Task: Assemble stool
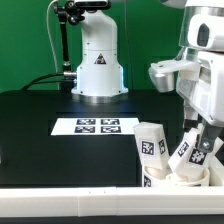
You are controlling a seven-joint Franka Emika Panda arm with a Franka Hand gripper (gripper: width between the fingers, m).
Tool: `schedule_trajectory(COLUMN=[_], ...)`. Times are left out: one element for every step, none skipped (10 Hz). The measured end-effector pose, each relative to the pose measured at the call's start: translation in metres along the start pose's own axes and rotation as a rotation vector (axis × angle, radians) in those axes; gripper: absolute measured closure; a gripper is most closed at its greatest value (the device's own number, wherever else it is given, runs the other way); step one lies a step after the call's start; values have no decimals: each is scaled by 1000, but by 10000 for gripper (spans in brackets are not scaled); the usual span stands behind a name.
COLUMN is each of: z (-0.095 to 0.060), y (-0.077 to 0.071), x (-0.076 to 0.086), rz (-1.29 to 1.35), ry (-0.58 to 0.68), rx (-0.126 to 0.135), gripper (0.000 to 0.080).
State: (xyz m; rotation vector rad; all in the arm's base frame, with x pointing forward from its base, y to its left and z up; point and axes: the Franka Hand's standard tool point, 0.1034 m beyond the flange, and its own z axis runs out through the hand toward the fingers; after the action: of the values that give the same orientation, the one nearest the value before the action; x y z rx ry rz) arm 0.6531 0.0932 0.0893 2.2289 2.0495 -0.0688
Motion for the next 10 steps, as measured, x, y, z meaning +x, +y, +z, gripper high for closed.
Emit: schedule_trajectory(z=[2, 3, 4, 4, 4, 4, 4, 4, 4, 4], y=[0, 0, 0, 0, 0, 0, 0, 1, 1, 1], x=[-1, -6, -9, -9, -10, -10, -11, -11, -12, -12], rz=[5, 10, 18, 22, 23, 25, 26, 27, 29, 49], ry=[-1, -3, -3, -3, -3, -3, -3, -3, -3, -3], rx=[3, 8, 8, 8, 9, 9, 9, 9, 9, 9], gripper=[151, 163, 163, 343, 464, 464, 464, 464, 464, 464])
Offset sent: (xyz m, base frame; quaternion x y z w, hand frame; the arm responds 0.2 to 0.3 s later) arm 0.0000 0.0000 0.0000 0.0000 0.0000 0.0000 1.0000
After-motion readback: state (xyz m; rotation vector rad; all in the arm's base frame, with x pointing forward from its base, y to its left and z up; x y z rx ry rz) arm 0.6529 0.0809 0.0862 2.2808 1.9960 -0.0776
